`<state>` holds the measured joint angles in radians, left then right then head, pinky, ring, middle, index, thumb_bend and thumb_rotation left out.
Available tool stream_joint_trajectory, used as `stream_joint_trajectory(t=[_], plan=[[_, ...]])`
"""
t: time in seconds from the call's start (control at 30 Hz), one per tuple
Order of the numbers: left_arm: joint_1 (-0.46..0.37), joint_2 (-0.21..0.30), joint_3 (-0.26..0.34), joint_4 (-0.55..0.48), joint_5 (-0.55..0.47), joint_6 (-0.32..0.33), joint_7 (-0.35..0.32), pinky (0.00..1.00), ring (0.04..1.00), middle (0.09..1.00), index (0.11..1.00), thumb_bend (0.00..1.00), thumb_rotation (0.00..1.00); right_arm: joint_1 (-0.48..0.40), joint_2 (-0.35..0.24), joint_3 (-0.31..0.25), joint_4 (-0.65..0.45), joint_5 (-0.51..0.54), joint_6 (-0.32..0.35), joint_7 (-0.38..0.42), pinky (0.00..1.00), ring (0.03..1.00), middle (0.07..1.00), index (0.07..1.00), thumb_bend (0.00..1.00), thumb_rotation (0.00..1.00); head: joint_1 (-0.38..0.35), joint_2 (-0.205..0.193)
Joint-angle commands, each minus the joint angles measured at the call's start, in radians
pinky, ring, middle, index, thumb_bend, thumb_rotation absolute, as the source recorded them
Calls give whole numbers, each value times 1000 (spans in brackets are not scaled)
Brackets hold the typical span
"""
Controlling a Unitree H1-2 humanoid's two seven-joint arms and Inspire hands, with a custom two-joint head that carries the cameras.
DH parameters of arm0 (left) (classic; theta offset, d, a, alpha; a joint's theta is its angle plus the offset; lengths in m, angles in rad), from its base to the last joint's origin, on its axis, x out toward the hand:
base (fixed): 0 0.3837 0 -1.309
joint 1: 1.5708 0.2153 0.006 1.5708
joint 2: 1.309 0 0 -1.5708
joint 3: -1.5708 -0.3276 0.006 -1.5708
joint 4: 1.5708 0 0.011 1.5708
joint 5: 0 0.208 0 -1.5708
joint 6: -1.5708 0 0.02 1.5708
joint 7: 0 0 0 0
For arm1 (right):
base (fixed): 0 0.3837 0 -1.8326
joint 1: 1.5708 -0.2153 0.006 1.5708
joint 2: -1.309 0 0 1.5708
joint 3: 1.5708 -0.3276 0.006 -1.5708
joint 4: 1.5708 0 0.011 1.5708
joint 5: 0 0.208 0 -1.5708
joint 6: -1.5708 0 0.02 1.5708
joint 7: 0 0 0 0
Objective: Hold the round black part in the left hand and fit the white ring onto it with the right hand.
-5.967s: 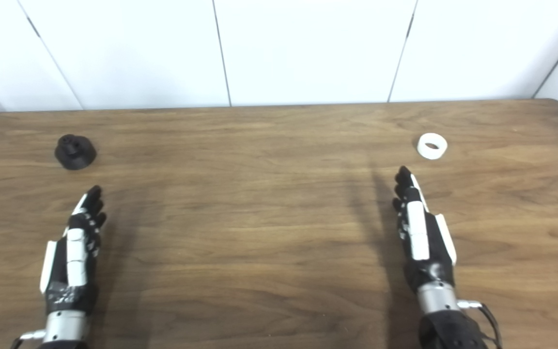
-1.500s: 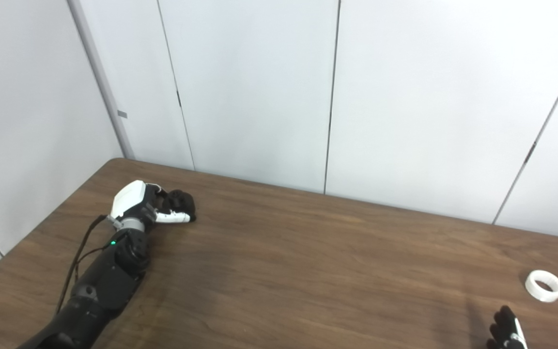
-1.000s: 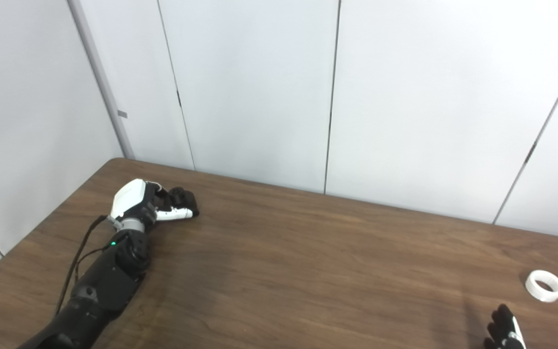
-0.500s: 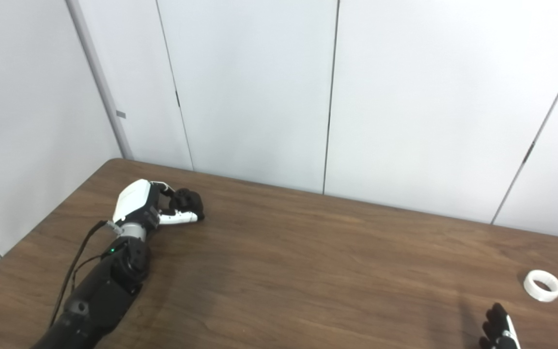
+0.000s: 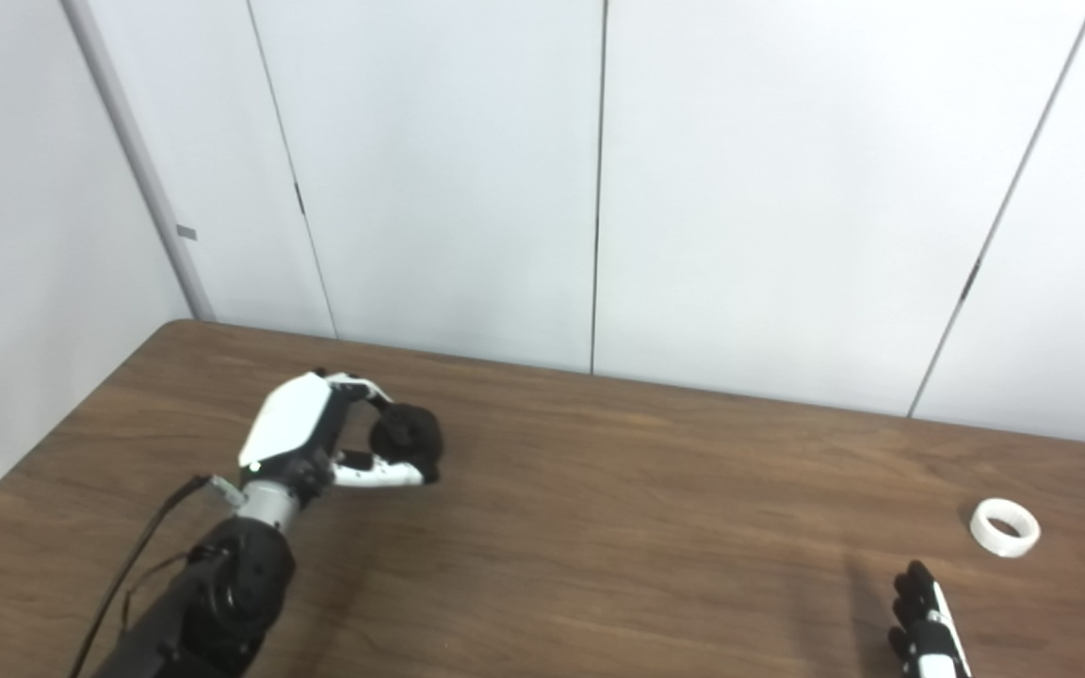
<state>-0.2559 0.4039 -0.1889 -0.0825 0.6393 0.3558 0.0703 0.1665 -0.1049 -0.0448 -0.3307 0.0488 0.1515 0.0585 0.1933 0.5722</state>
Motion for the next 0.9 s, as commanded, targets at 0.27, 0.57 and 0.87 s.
stream_joint_trajectory(t=[0.27,0.57,0.87], plan=[[90,-54,-88,-208,140,-69,-39,1000,871,753,481,526,58,5,25,27,2,-29,-57,-23,1000,991,961,981,483,1000,-63,26],[204,-128,-152,-284,189,-169,-63,1000,895,773,481,526,58,-8,40,49,11,-48,-54,-42,1000,984,952,968,556,1000,-127,57],[276,-150,-205,-264,246,-272,-69,1000,888,772,481,526,59,-11,64,86,-29,-87,-16,-81,1000,952,931,946,545,1000,-201,99]])
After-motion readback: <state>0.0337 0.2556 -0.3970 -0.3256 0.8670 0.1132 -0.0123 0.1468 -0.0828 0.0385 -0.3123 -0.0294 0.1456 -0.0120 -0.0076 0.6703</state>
